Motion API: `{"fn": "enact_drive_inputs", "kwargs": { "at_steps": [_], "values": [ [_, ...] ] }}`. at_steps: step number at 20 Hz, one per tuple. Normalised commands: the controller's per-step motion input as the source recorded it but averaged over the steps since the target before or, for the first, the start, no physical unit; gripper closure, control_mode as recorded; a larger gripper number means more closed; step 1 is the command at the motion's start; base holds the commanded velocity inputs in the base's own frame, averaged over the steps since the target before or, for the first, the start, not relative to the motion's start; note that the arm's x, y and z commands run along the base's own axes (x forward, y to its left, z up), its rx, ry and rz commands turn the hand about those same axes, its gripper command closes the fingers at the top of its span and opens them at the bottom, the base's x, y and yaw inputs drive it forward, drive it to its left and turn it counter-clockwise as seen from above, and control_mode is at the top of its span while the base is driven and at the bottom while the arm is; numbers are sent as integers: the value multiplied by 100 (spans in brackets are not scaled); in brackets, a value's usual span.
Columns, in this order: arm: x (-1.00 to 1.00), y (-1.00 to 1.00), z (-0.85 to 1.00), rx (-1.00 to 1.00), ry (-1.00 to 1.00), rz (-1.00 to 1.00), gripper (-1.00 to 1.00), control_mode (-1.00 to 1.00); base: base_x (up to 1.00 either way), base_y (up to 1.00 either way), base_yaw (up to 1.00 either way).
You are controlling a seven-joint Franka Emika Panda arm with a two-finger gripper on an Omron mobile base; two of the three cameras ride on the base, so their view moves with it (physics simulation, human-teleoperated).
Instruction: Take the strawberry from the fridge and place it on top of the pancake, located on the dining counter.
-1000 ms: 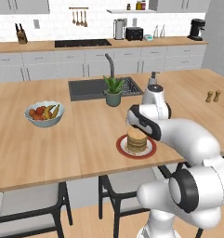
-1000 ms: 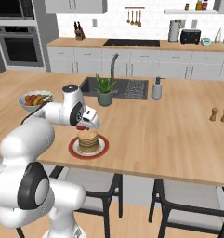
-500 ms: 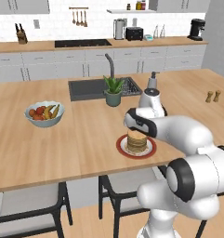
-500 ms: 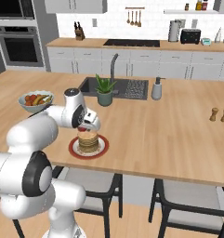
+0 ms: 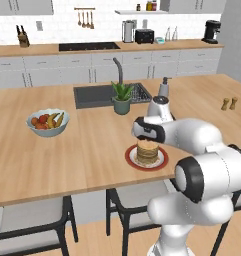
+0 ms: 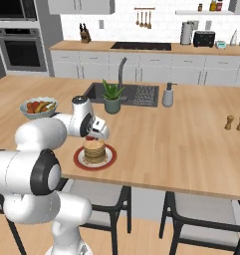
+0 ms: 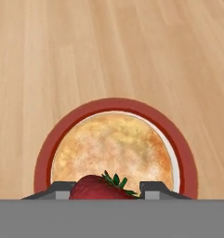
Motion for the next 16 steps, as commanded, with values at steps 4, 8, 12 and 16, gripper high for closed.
{"fn": "enact_drive_inputs", "kwargs": {
  "at_steps": [4, 8, 12, 16],
  "values": [
    [2, 0, -22, 0, 1, 0, 100, -100, 0, 0, 0],
    [0, 0, -16, 0, 2, 0, 100, -100, 0, 0, 0],
    [0, 0, -17, 0, 1, 0, 100, -100, 0, 0, 0],
    [0, 0, -17, 0, 0, 0, 100, -100, 0, 0, 0]
  ]
}}
